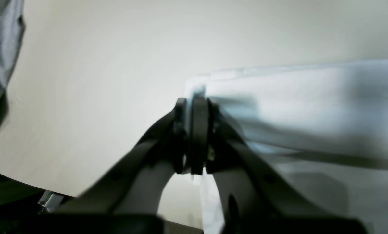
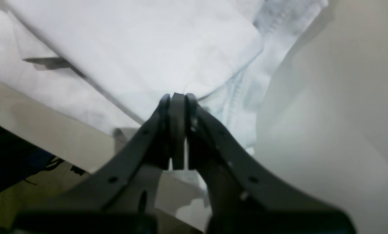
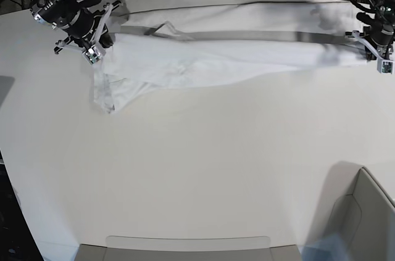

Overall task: Fold the T-shirt properly
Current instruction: 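Lower the folded hem onto the shirt and open both grippers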

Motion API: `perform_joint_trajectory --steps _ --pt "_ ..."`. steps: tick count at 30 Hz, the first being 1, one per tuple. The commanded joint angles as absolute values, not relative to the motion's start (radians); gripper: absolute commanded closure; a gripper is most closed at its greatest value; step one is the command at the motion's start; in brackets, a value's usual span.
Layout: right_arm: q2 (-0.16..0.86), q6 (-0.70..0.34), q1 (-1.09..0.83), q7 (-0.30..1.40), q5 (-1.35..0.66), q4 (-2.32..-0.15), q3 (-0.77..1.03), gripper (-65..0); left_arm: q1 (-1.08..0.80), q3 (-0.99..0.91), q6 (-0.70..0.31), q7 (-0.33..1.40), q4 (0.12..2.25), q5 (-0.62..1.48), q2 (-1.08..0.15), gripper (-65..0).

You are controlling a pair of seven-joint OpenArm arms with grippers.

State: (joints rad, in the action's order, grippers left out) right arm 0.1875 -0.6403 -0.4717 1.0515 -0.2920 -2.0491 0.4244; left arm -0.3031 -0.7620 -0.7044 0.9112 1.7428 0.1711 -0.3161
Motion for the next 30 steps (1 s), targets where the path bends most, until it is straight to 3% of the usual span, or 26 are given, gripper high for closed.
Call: perform_joint_trajectory --steps 1,13,17,19,30 --pt "0.197 -0.654 -0.479 1.043 -0.288 -2.068 0.430 0.0 -0.317 -0.771 -0.698 0.895 1.758 0.163 -0.335 0.0" --pt "0.199 -0.654 -0.495 1.043 -0.282 -2.064 0.424 0.0 -0.363 -0.696 -0.698 0.894 1.612 0.162 -0.332 -0.1" --pt "0.199 -0.654 -0.495 1.043 -0.282 -2.064 0.424 0.0 -0.358 -0.700 -0.698 0.892 1.613 0.162 -0.329 -19.3" --pt "0.199 -0.654 -0.495 1.043 -0.282 -2.063 0.424 0.0 -0.357 -0.711 -0.698 0.892 1.621 0.163 -0.329 -24.4" --pt "0.200 -0.654 -0.490 1.043 -0.282 -2.045 0.423 0.0 -0.220 -0.886 -0.698 1.082 1.656 0.165 -0.328 -30.9"
